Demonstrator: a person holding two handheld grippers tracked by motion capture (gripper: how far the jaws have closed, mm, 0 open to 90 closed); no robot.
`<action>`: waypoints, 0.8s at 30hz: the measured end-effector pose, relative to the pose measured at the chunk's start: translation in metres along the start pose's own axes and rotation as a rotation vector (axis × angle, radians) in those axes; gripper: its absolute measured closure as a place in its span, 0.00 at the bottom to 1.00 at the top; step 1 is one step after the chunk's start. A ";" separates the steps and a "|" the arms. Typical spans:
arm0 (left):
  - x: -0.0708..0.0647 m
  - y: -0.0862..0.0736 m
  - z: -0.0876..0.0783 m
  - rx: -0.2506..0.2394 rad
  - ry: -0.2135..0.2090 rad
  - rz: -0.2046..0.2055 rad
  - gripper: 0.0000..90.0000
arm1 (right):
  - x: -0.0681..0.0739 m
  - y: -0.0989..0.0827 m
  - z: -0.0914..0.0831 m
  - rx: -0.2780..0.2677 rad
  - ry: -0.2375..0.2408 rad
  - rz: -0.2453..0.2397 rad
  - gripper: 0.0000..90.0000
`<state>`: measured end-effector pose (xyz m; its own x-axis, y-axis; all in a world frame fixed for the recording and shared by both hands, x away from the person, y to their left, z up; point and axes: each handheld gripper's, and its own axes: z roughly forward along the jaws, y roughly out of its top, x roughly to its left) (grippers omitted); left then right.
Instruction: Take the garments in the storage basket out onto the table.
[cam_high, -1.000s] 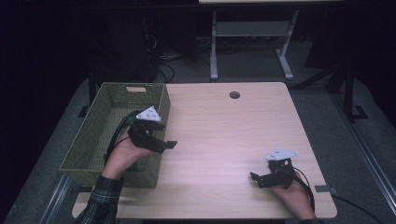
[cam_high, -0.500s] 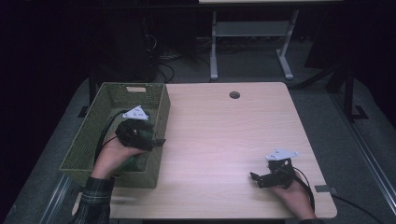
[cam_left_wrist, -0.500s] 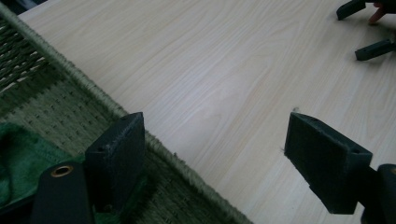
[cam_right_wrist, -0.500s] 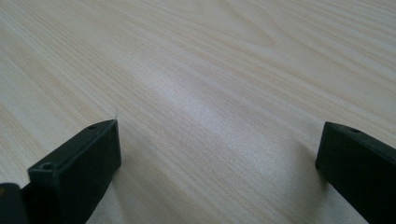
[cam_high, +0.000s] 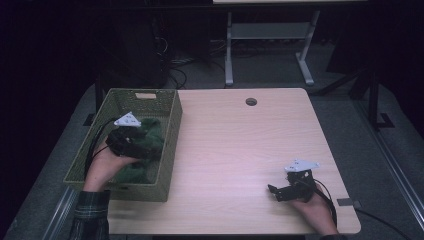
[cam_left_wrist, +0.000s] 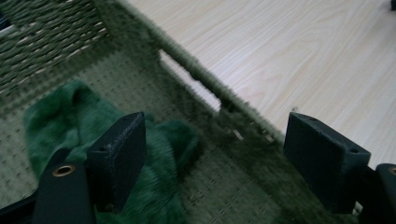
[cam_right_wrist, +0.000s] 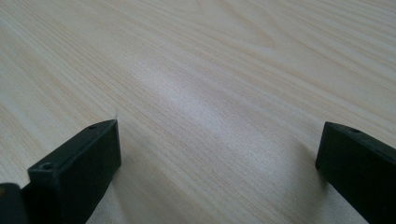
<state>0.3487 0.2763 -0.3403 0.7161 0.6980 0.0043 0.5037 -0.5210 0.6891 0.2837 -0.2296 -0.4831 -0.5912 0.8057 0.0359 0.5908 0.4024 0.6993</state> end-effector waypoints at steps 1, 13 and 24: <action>0.003 -0.003 -0.002 0.003 0.009 -0.018 0.24 | 0.000 0.000 0.000 0.000 0.000 0.000 0.00; 0.027 -0.012 0.004 0.037 0.064 -0.036 0.26 | 0.000 0.000 0.000 0.000 0.000 0.001 0.00; 0.037 -0.021 0.024 0.113 0.088 -0.040 0.35 | 0.000 0.000 0.000 -0.001 -0.004 0.002 0.00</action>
<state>0.3768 0.3014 -0.3718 0.6519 0.7570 0.0455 0.5857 -0.5406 0.6039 0.2837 -0.2296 -0.4831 -0.5878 0.8083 0.0350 0.5917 0.4000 0.7000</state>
